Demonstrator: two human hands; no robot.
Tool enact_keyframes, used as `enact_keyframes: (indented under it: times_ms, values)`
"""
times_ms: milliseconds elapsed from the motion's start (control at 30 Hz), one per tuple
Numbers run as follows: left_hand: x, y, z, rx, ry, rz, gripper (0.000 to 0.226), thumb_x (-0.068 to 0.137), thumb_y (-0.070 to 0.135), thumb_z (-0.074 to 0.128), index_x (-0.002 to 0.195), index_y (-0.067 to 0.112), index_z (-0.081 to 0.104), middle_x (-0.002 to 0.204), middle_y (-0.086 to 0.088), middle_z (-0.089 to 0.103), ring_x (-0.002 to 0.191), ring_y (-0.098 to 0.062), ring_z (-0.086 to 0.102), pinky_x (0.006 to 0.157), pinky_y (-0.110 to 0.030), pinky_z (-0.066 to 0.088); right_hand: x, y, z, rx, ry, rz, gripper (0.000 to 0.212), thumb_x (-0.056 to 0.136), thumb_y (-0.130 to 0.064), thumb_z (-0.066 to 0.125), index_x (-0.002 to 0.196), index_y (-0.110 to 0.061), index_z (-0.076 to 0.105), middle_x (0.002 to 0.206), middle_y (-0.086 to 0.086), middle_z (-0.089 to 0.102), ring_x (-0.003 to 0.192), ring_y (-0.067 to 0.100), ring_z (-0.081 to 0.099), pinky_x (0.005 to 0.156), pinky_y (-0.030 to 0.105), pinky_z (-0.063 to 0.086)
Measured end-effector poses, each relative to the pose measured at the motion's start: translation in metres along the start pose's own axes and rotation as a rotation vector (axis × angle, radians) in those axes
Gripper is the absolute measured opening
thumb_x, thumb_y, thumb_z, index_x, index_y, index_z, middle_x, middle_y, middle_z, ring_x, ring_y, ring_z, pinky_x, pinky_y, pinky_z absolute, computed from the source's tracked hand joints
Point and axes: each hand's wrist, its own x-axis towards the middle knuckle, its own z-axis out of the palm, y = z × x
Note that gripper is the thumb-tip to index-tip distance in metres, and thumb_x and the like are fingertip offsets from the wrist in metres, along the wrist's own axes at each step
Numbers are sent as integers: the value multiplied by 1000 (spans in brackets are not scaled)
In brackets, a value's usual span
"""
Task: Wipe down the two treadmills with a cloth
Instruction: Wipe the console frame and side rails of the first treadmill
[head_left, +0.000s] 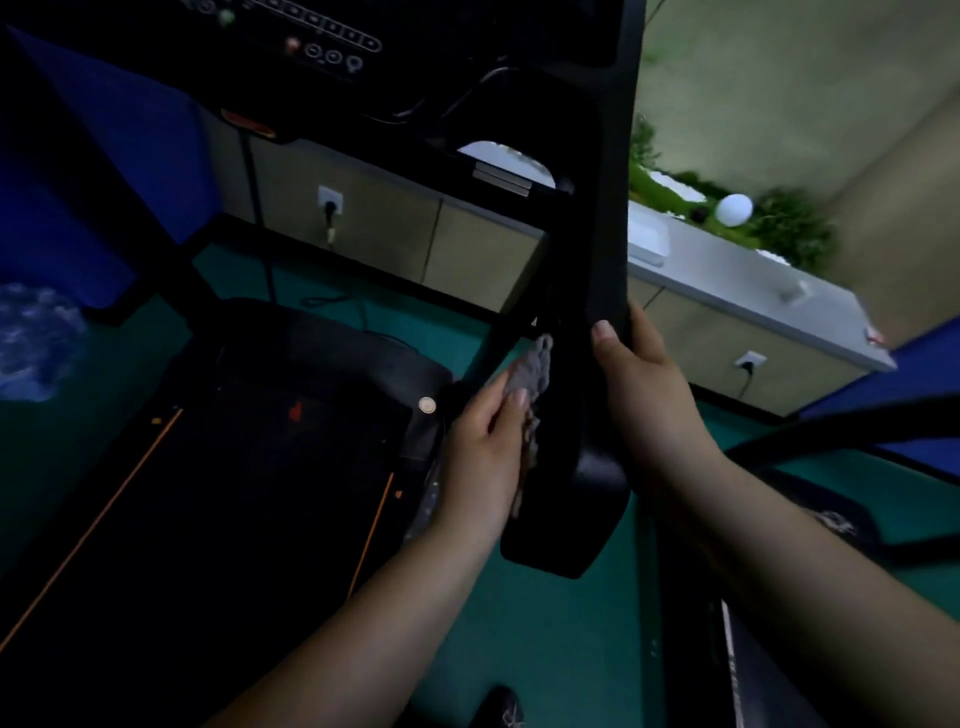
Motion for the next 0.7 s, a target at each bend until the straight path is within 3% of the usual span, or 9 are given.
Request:
enact_keyframes:
  times_ms: [67,167,267,367,500,533,600,700]
  values:
    - [-28,-6,-8,-37,-15,21,31,100,25,48,127,33,58,127,17,62,119,4,54,105,-24,42,-2,-4,-1,-55,25,-6,26,100,-28,43,124,-33,52,93,-19,62,71,-17,57,56,-3,38]
    - [-33,-5,-7,6,-35,131,32,100,22,46,129,35,56,123,14,61,106,8,58,95,-20,48,-5,-9,-1,-121,31,0,27,101,-27,41,125,-34,51,88,-25,57,62,-25,51,52,-4,34]
    - [2,2,0,89,-31,255,33,96,28,48,126,38,56,137,12,54,128,3,45,111,-27,36,-6,-12,-1,-149,30,9,30,102,-27,38,127,-35,52,88,-25,59,62,-24,52,52,-3,34]
    - [34,-4,4,97,-54,249,38,94,36,45,131,33,55,139,8,53,131,-2,44,113,-34,35,-6,-14,-1,-145,42,14,30,102,-25,37,124,-39,52,86,-27,59,63,-23,53,51,-3,35]
    - [11,-14,2,-2,-11,70,31,100,30,43,127,37,55,124,22,58,111,19,50,96,-8,38,-6,-15,0,-145,50,30,32,102,-27,36,126,-44,49,86,-31,56,65,-27,51,54,-5,34]
    - [-1,-14,-1,-21,-26,50,32,100,32,43,129,37,54,124,23,58,111,20,50,94,-6,38,-6,-15,0,-138,53,35,33,102,-28,36,127,-44,49,88,-32,56,66,-28,50,55,-5,34]
    - [-10,-11,-2,13,-59,150,37,95,36,43,131,39,53,133,19,55,124,10,46,102,-13,36,-6,-14,0,-116,58,47,33,103,-27,36,126,-45,50,88,-33,57,69,-29,51,56,-5,34]
    - [25,5,10,153,-68,355,37,92,36,47,128,40,53,139,8,53,130,2,43,106,-11,30,-6,-14,1,-110,69,51,32,103,-24,35,119,-46,51,83,-37,56,68,-30,50,56,-6,33]
